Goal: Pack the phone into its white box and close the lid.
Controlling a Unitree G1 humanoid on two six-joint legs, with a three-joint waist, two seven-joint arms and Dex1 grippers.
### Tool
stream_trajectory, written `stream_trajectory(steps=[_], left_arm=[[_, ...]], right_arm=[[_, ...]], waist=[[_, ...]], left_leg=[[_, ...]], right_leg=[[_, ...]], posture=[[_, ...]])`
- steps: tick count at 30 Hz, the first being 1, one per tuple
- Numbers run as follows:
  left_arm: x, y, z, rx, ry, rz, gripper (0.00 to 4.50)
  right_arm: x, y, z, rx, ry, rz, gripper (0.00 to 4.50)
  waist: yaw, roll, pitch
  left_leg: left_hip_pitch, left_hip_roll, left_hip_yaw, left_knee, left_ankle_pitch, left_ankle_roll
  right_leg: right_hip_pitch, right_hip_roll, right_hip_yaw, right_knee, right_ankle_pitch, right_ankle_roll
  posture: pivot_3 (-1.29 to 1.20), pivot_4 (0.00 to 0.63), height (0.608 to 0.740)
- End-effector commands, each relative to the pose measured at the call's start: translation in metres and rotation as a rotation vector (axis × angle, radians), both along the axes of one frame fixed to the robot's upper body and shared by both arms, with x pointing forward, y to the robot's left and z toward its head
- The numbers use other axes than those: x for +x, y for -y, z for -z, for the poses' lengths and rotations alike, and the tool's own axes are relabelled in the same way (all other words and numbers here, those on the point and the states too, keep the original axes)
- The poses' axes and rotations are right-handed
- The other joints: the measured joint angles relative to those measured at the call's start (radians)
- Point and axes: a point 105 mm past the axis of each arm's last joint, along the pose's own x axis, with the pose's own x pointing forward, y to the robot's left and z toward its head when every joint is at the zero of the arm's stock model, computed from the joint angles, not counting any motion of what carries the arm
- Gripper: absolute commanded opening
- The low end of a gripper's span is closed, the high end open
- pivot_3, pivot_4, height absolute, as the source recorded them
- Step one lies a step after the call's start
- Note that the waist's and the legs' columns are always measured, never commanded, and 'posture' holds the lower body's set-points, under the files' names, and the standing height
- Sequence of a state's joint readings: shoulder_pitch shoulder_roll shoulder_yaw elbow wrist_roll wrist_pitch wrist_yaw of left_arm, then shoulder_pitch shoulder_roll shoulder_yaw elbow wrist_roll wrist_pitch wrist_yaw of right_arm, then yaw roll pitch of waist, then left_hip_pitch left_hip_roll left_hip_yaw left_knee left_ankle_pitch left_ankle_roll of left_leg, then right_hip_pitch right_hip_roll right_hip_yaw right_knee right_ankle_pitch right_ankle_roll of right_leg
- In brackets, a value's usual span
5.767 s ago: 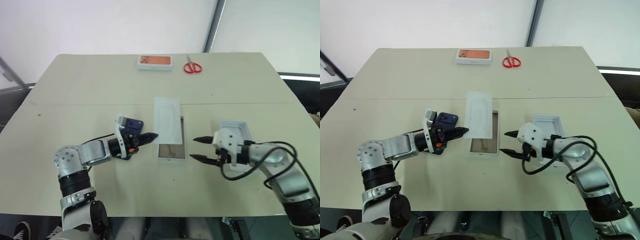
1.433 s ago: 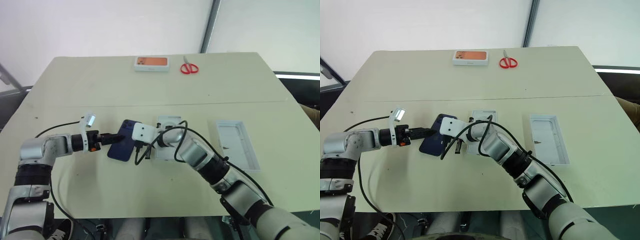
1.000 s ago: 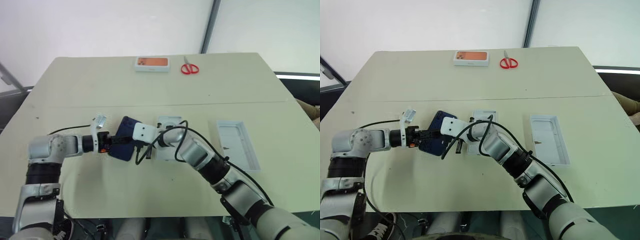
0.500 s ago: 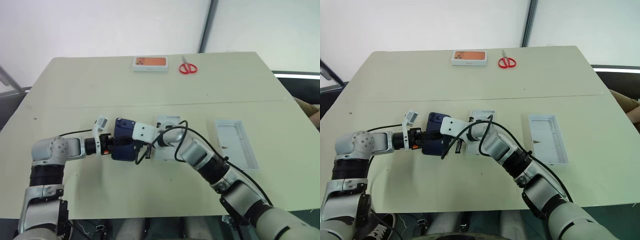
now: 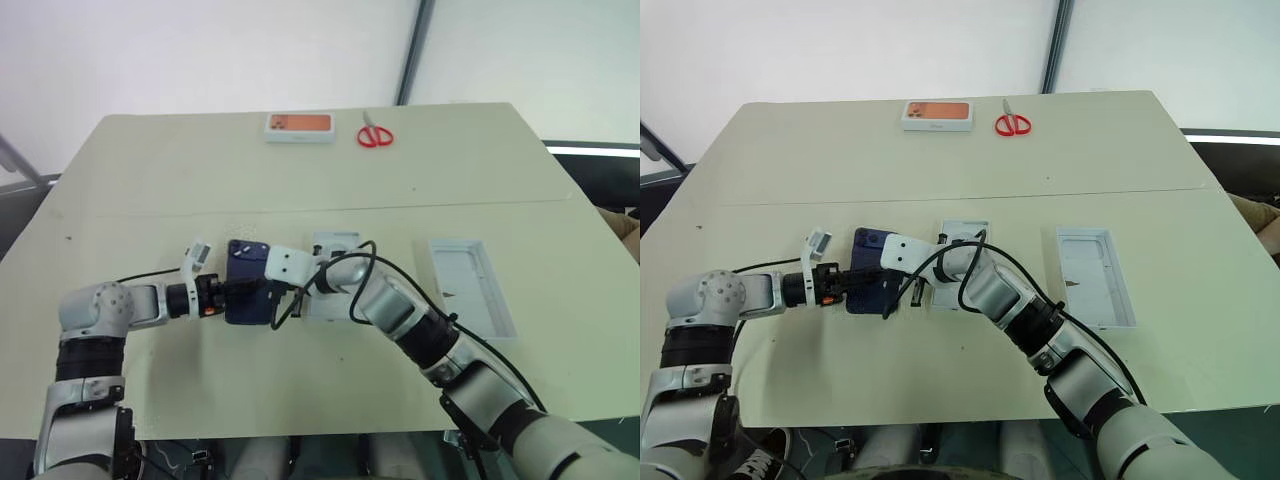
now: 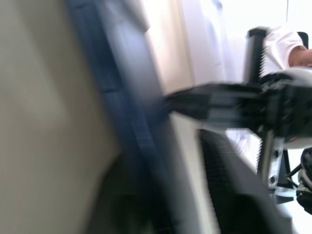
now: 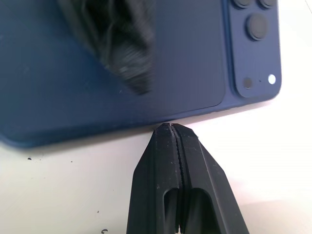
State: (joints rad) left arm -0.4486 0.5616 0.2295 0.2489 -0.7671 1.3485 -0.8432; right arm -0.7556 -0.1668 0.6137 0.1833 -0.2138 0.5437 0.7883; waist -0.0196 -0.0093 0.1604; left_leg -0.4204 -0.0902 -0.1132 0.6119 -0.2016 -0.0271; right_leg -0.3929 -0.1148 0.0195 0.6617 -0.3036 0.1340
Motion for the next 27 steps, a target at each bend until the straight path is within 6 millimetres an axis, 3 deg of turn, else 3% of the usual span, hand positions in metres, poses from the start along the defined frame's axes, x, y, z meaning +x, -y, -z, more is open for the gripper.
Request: stream_trajectory(steps=[1, 10, 15, 22, 25, 27], left_arm=[[0.001, -0.003, -0.004, 0.011, 0.019, -0.015, 0.03], [-0.001, -0.003, -0.003, -0.072, -0.007, -0.031, 0.03], [0.003, -0.006, -0.013, -0.109, 0.043, -0.065, 0.03], [0.007, -0.011, -0.030, -0.159, 0.089, -0.097, 0.03], [0.007, -0.009, -0.037, -0.200, 0.097, -0.095, 0.00], [0.008, -0.009, -0.043, -0.245, 0.102, -0.097, 0.00]], right_arm=[[0.000, 0.001, -0.003, 0.007, 0.017, 0.002, 0.00], [0.000, 0.001, -0.003, 0.011, 0.021, 0.001, 0.00], [-0.003, 0.004, -0.020, 0.130, -0.020, -0.007, 0.00], [-0.010, 0.029, -0.091, 0.576, -0.163, -0.003, 0.00], [-0.020, 0.052, -0.094, 0.546, -0.170, -0.016, 0.88], [-0.034, 0.065, -0.085, 0.469, -0.203, -0.049, 1.88]], waist=[[0.002, 0.000, 0.000], [0.000, 0.000, 0.000], [0.004, 0.000, 0.000], [0.001, -0.001, 0.001], [0.003, -0.001, 0.001], [0.008, -0.002, 0.001]], left_leg=[[0.000, 0.000, -0.001, 0.000, 0.000, 0.000], [0.000, 0.000, 0.000, 0.000, 0.000, 0.000], [0.000, 0.000, 0.000, 0.000, 0.000, 0.000], [-0.006, 0.001, 0.000, 0.001, 0.000, -0.001], [-0.006, 0.001, 0.000, 0.001, 0.000, -0.001], [-0.006, 0.000, 0.000, 0.001, 0.000, 0.000]], right_leg=[[0.001, 0.000, 0.000, 0.000, 0.000, 0.000], [0.001, 0.000, 0.000, 0.000, 0.000, 0.000], [0.001, 0.000, 0.000, 0.000, 0.000, 0.000], [-0.004, 0.000, 0.000, 0.000, 0.000, 0.000], [-0.004, 0.000, 0.000, 0.000, 0.000, 0.000], [-0.004, 0.000, 0.000, -0.001, 0.000, 0.000]], posture=[[0.00, 0.150, 0.740], [0.00, 0.150, 0.740], [0.00, 0.150, 0.740], [0.00, 0.150, 0.740], [0.00, 0.150, 0.740], [0.00, 0.150, 0.740]])
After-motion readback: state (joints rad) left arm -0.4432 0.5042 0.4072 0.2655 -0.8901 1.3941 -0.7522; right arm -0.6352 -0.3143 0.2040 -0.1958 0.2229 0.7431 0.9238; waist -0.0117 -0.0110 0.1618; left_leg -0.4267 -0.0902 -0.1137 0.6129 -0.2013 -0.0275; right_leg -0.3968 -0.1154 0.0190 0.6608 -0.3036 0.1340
